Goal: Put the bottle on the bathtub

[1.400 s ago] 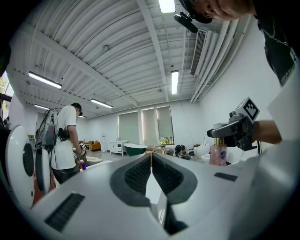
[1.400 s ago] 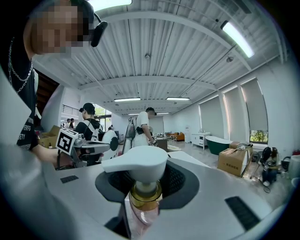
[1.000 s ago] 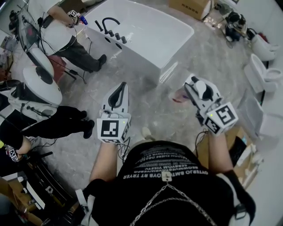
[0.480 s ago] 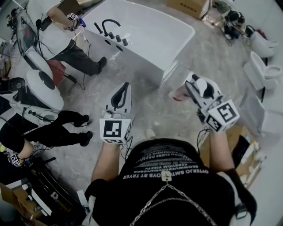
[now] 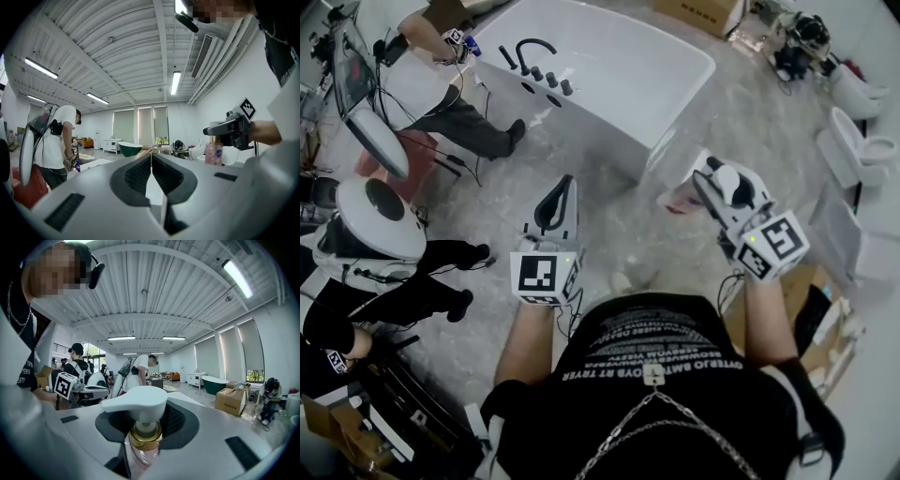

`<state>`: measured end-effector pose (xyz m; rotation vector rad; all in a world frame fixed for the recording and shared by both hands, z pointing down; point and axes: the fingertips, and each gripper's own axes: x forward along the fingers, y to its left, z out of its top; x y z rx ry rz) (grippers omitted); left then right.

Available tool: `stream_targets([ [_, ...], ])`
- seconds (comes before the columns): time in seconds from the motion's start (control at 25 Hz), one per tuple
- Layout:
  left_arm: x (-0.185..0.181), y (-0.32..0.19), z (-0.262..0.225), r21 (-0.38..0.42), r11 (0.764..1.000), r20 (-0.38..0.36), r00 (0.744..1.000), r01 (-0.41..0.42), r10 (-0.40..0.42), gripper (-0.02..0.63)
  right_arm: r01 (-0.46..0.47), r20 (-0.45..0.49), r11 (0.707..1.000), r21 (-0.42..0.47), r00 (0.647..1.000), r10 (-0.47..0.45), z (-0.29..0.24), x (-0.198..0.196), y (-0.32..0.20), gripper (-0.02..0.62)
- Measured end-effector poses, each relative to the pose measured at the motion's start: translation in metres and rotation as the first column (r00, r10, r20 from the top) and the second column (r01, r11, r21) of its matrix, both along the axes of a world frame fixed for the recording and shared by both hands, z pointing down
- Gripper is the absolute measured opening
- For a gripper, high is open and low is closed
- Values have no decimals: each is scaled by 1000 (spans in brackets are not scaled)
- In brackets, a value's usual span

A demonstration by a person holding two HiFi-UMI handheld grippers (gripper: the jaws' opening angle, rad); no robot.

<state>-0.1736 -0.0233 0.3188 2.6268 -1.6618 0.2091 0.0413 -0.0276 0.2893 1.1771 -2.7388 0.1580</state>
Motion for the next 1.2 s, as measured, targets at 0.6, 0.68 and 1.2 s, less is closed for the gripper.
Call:
stream_targets([
  [0.6, 16, -22, 4, -18, 1000, 8, 1000, 15, -15, 11, 17, 4, 1000, -7, 1000, -17, 4, 15, -30, 127],
  [0.68, 19, -31, 5, -19, 1000, 8, 1000, 21, -21, 10, 25, 6, 1000, -11, 1000, -25, 4, 17, -39, 127],
  [1.2, 46, -89, 2, -35, 998, 4, 999, 43, -43, 11, 64, -16, 997, -39, 998, -65, 3, 39, -107, 127],
])
